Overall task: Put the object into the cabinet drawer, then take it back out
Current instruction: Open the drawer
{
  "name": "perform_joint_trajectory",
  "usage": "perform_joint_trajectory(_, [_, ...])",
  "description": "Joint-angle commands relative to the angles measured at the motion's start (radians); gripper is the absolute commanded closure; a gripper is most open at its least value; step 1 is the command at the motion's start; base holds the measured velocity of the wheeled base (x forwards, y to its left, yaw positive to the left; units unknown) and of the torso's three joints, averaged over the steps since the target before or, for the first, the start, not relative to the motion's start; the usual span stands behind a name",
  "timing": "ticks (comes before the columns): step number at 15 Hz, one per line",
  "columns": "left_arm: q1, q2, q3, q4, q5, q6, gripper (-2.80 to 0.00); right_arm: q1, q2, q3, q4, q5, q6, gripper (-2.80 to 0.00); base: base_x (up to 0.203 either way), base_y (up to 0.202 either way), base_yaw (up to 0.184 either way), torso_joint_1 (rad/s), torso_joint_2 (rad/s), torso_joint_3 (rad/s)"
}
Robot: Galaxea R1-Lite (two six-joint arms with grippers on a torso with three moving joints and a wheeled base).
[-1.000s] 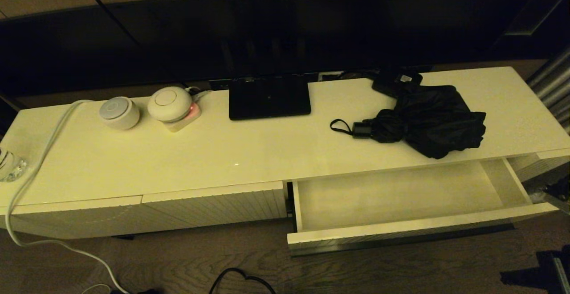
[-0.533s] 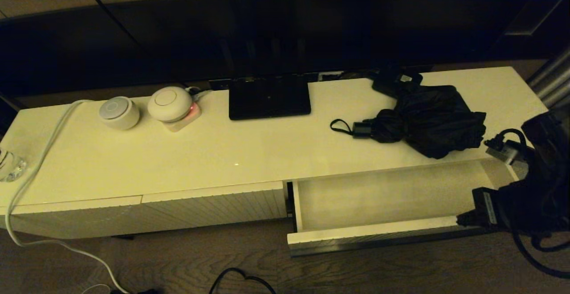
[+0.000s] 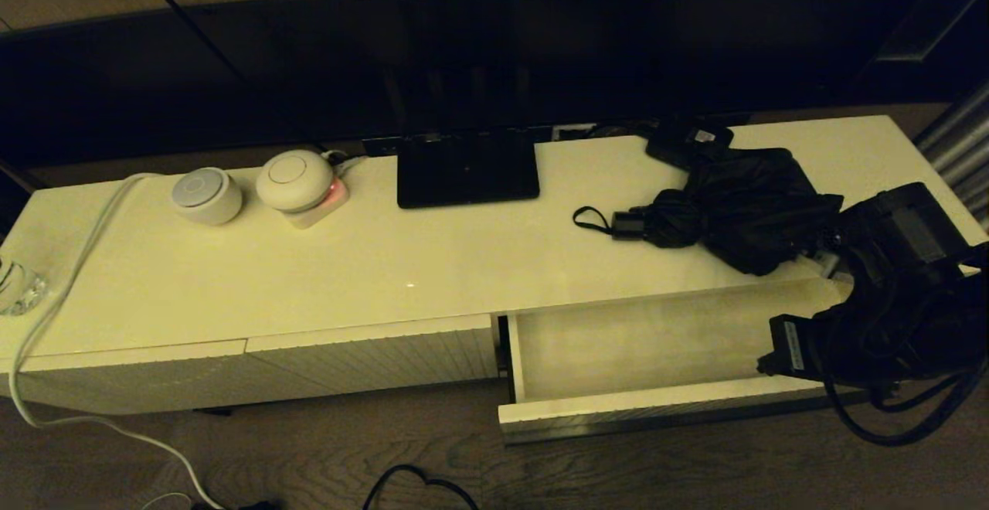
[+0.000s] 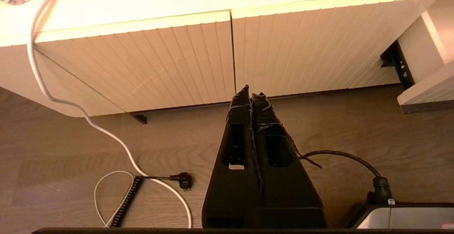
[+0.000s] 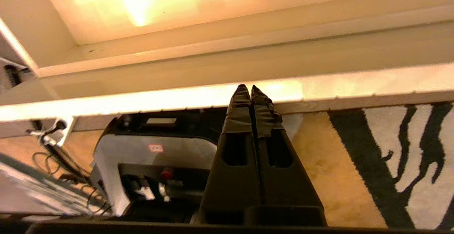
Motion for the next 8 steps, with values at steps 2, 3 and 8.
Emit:
perform_joint_trajectory(2, [0.000, 0.000, 0.003, 0.000, 0.001, 0.000, 0.00, 0.011, 0.051, 0.015, -0.068, -0.092, 0.003, 0.00, 0.000, 0.000, 0.000, 0.000, 0.00, 0.000])
perform_joint_trajectory(3, [0.000, 0.000, 0.003, 0.000, 0.001, 0.000, 0.00, 0.014, 0.073, 0.025, -0.113, -0.135, 0.004, 0.00, 0.000, 0.000, 0.000, 0.000, 0.00, 0.000])
perform_joint_trajectory(8, [0.000, 0.000, 0.003, 0.000, 0.001, 0.000, 0.00, 0.014, 0.149, 0.049, -0.246, -0.203, 0.001, 0.00, 0.000, 0.000, 0.000, 0.000, 0.00, 0.000])
